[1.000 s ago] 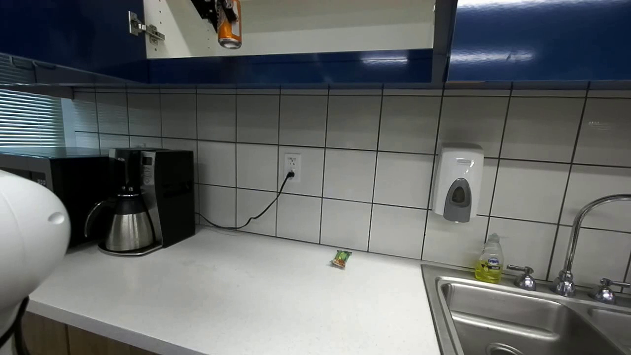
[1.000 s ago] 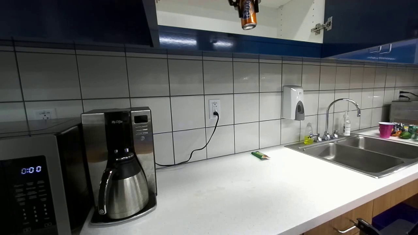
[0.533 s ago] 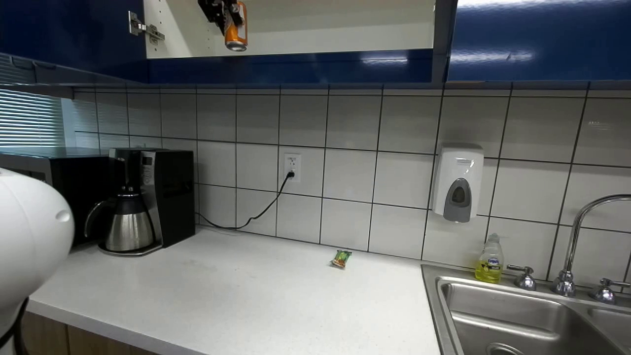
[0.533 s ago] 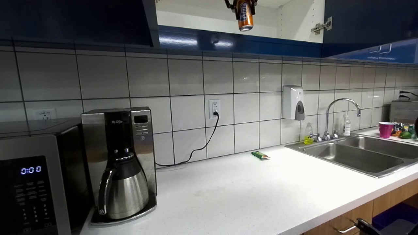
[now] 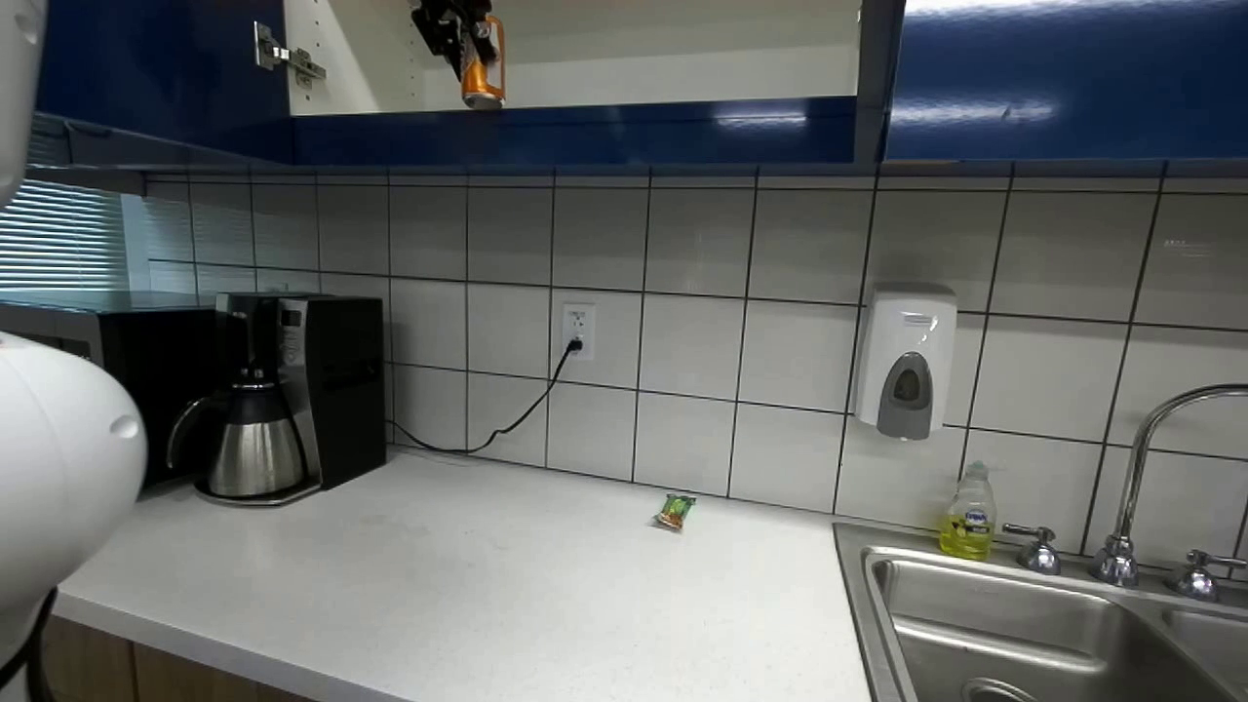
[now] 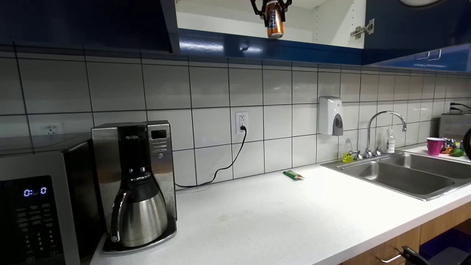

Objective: Put the orange can in the open upper cabinet.

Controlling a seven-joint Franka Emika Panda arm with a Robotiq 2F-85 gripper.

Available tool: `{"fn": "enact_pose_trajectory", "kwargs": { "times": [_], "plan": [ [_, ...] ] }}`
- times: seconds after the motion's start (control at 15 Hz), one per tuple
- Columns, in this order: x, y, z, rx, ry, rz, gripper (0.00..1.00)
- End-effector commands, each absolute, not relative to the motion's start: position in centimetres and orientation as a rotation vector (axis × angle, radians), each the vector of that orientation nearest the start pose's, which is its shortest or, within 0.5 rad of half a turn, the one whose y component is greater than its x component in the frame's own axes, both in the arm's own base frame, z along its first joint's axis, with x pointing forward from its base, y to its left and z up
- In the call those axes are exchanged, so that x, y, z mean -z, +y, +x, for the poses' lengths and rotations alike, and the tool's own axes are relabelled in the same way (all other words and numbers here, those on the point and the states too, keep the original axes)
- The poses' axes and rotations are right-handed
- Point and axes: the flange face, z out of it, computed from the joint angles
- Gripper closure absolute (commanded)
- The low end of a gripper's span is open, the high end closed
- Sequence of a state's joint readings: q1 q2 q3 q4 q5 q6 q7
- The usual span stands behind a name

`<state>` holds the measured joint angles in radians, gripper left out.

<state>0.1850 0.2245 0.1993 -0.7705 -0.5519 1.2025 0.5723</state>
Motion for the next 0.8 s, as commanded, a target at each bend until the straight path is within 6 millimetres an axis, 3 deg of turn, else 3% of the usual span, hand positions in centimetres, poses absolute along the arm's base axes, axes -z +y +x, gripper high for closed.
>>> {"fn": "enact_pose_trajectory", "kwargs": {
  "times": [0.0, 0.73],
  "plan": [
    [-83.6, 9.9, 52.4, 0.667, 0.762, -3.302, 0.62],
    [-82.9, 7.7, 54.6, 0.681, 0.809, -3.278, 0.62]
  ]
}}
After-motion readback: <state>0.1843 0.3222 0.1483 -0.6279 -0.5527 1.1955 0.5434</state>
